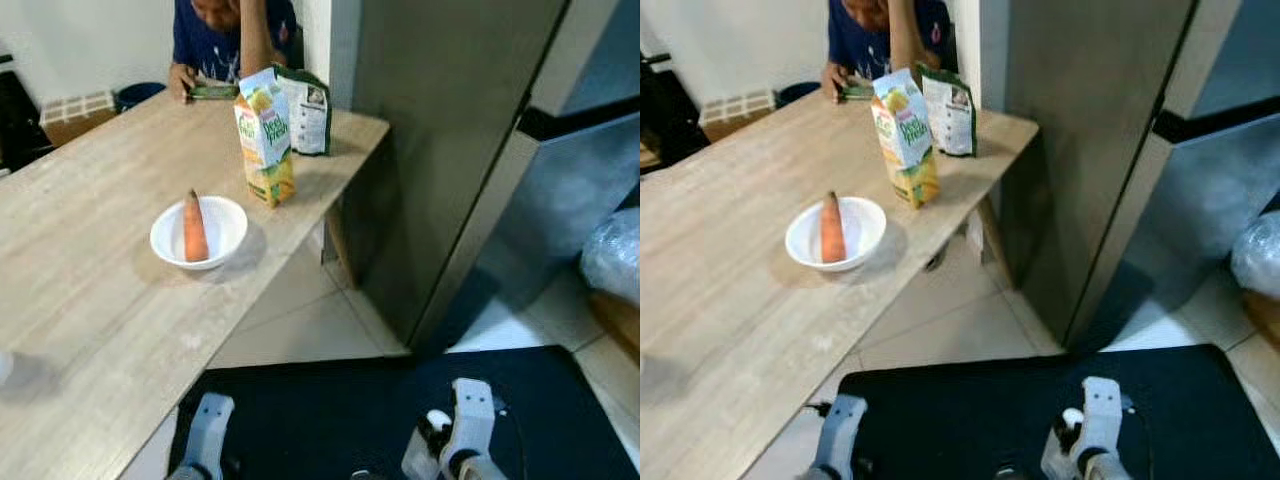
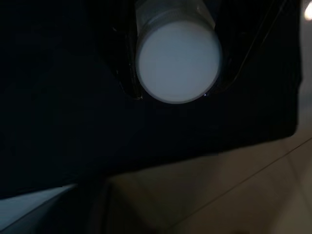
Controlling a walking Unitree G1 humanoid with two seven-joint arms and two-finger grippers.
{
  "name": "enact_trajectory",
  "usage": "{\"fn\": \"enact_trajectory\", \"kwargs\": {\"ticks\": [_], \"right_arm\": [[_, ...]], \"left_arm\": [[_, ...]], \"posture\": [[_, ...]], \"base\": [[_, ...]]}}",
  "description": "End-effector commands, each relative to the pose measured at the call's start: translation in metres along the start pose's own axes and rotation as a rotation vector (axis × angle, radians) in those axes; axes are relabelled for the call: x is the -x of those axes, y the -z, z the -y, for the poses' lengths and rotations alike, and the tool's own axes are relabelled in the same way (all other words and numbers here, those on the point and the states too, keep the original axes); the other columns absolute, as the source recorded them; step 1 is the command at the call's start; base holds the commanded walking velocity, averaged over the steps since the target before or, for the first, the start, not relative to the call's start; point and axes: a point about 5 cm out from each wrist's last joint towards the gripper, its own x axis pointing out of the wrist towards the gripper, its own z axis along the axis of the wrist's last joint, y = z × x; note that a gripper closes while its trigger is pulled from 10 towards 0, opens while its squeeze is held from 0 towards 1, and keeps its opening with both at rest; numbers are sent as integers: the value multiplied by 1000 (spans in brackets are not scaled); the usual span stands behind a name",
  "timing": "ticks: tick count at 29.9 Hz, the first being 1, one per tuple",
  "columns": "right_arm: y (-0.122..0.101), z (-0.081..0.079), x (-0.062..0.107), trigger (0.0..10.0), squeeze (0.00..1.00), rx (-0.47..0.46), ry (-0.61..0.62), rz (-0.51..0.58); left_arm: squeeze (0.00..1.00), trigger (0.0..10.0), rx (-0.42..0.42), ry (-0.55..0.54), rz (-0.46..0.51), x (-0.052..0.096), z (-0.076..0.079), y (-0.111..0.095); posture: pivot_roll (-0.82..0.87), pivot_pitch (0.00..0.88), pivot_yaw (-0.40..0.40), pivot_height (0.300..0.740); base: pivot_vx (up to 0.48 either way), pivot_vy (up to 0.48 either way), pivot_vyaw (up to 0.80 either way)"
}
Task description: Restocking fridge
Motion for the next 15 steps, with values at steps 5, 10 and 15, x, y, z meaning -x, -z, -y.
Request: {"fn": "enact_trajectory", "kwargs": {"ticks": [5,10,15], "right_arm": [[11,0,4,10000,0,-26,18,-34],[12,3,5,10000,0,-28,25,-35],[14,5,7,10000,0,-28,34,-42]], "left_arm": [[0,10000,-25,5,-27,3,-3,6],[0,10000,-31,10,-22,2,-2,4],[0,10000,-26,4,-19,1,-2,3]], "posture": [[-155,108,77,725],[-155,108,73,725],[-157,103,73,725]], "base": [[0,0,-664],[0,0,-666],[0,0,-668]]}}
